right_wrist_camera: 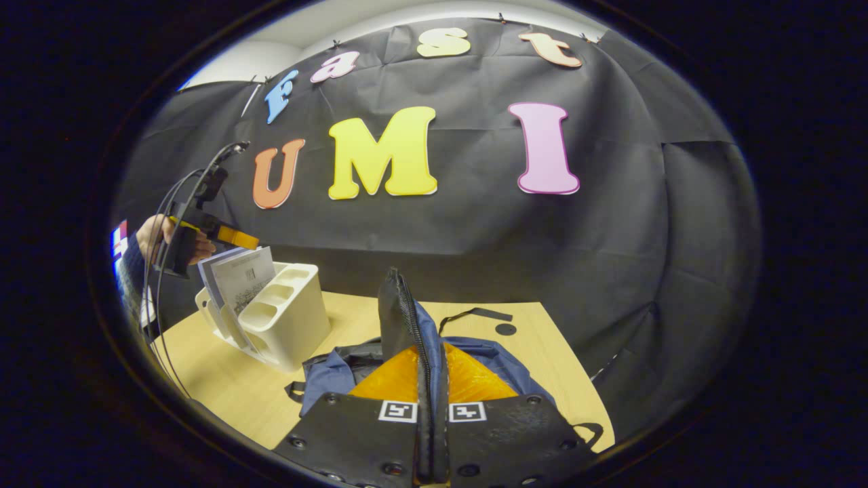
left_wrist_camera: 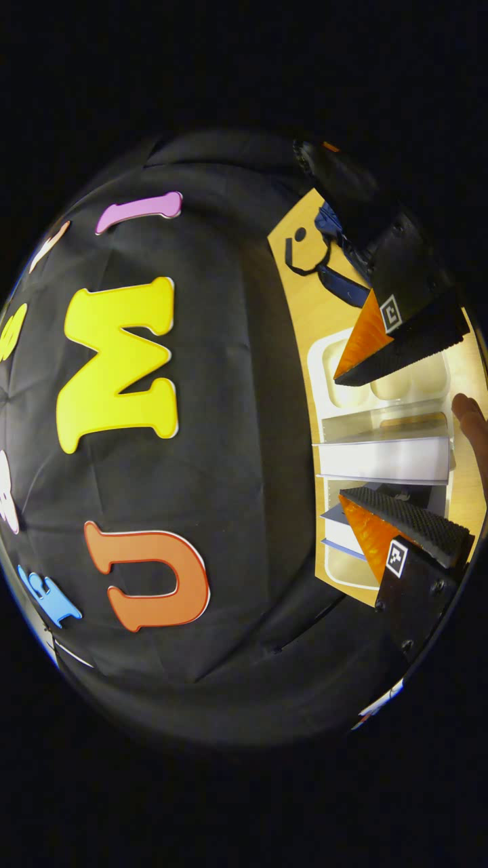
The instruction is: Open the schoolbag, grab two books from the bookshelf and put them into the schoolbag.
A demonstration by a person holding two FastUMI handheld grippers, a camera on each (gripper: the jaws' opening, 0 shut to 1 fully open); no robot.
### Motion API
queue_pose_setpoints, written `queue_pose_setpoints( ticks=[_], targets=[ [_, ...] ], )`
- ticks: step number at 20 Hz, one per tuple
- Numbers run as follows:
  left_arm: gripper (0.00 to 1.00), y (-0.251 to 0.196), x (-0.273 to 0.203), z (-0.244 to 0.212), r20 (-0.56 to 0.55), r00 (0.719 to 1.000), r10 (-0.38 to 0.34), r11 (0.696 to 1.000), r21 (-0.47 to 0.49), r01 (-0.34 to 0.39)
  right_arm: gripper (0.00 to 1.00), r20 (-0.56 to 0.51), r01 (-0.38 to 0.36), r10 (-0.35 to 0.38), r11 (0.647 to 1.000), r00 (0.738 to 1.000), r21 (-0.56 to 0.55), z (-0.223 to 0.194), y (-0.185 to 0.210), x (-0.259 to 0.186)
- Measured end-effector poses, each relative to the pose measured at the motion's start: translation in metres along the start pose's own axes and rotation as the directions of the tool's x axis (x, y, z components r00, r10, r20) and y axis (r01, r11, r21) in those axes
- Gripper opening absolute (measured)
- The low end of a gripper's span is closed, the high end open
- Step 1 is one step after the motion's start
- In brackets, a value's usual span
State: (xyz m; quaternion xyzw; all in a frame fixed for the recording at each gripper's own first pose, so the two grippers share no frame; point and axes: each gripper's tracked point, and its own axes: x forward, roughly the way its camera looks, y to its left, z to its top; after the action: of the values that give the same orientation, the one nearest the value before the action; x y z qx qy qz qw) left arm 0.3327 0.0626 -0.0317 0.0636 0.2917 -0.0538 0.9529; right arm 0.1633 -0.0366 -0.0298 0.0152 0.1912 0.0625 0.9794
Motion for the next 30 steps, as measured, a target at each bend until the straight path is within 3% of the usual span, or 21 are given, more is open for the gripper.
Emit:
queue_pose_setpoints(
  ticks=[8,11,12,15,18,19,21,25,27,30],
  targets=[
    [0.92,0.011,0.033,-0.039,-0.234,0.971,0.050,0.999,0.018,-0.047,0.02,0.012,-0.024,0.023,0.998,1.000,0.051,-0.010,-0.013,0.002],
    [0.83,0.021,0.035,-0.058,-0.329,0.937,0.117,0.993,0.042,-0.109,0.02,0.009,-0.034,0.034,0.998,0.999,0.053,-0.014,-0.012,0.002],
    [0.84,0.018,0.038,-0.065,-0.356,0.928,0.108,0.994,0.038,-0.101,0.02,0.010,-0.034,0.034,0.998,0.999,0.050,-0.015,-0.012,0.002],
    [0.71,0.009,0.039,-0.077,-0.420,0.906,0.061,0.998,0.015,-0.060,0.02,0.010,-0.036,0.036,0.998,0.999,0.046,-0.018,-0.011,0.003],
    [0.50,0.003,0.041,-0.076,-0.425,0.905,0.014,1.000,0.005,-0.014,0.02,0.023,-0.036,0.035,0.998,0.999,0.045,-0.016,-0.011,0.000],
    [0.56,0.000,0.041,-0.076,-0.433,0.902,0.004,1.000,0.013,0.001,0.00,0.025,-0.038,0.036,0.998,0.999,0.048,-0.017,-0.011,0.000],
    [0.49,-0.008,0.038,-0.076,-0.444,0.896,-0.024,0.999,0.023,0.038,0.02,0.024,-0.040,0.039,0.998,0.999,0.051,-0.020,-0.011,0.001],
    [0.48,-0.009,0.026,-0.075,-0.438,0.898,-0.024,0.999,0.030,0.041,0.02,0.006,-0.036,0.035,0.997,0.999,0.063,-0.026,-0.011,0.003],
    [0.48,0.004,0.016,-0.065,-0.385,0.923,0.025,0.999,0.054,-0.004,0.02,0.011,-0.038,0.037,0.997,0.999,0.063,-0.026,-0.010,0.003],
    [0.48,0.003,-0.004,-0.063,-0.328,0.945,-0.009,1.000,0.001,0.010,0.02,0.008,-0.043,0.042,0.997,0.999,0.066,-0.030,-0.008,0.003]
  ],
)
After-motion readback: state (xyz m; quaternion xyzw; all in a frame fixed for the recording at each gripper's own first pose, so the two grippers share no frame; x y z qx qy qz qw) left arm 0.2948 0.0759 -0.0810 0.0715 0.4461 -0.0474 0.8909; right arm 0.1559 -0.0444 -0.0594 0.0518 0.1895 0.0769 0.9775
